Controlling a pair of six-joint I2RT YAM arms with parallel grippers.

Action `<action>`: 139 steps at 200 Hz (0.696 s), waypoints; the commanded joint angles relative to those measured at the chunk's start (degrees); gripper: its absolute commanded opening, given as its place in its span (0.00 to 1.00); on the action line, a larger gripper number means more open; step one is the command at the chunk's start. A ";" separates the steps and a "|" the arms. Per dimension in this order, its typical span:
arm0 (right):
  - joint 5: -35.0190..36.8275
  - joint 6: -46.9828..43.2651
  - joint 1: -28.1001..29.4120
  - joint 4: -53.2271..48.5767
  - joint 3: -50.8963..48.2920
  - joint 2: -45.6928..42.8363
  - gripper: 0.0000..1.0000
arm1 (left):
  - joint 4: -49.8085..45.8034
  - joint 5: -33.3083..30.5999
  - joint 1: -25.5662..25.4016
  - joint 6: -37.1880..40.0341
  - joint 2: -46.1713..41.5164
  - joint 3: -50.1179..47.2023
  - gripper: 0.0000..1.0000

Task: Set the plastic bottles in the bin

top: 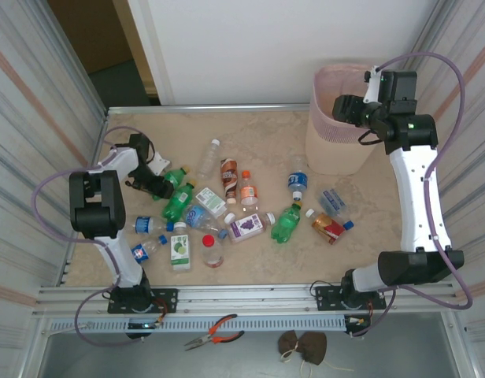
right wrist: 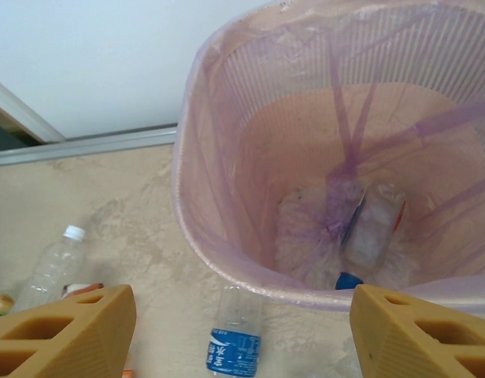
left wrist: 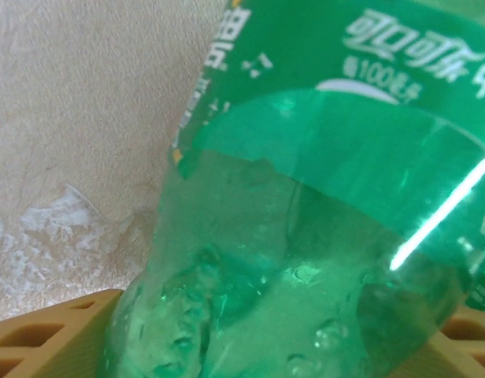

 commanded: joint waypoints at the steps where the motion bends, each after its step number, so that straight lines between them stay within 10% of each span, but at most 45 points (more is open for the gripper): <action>1: -0.89 1.21 -0.43 1.29 -0.82 -1.44 0.72 | -2.43 1.63 0.18 -0.24 0.41 1.50 0.75; 139: -2.64 2.88 -0.08 1.15 -2.13 -3.93 0.71 | -1.18 7.11 0.71 -2.82 -6.14 2.25 0.56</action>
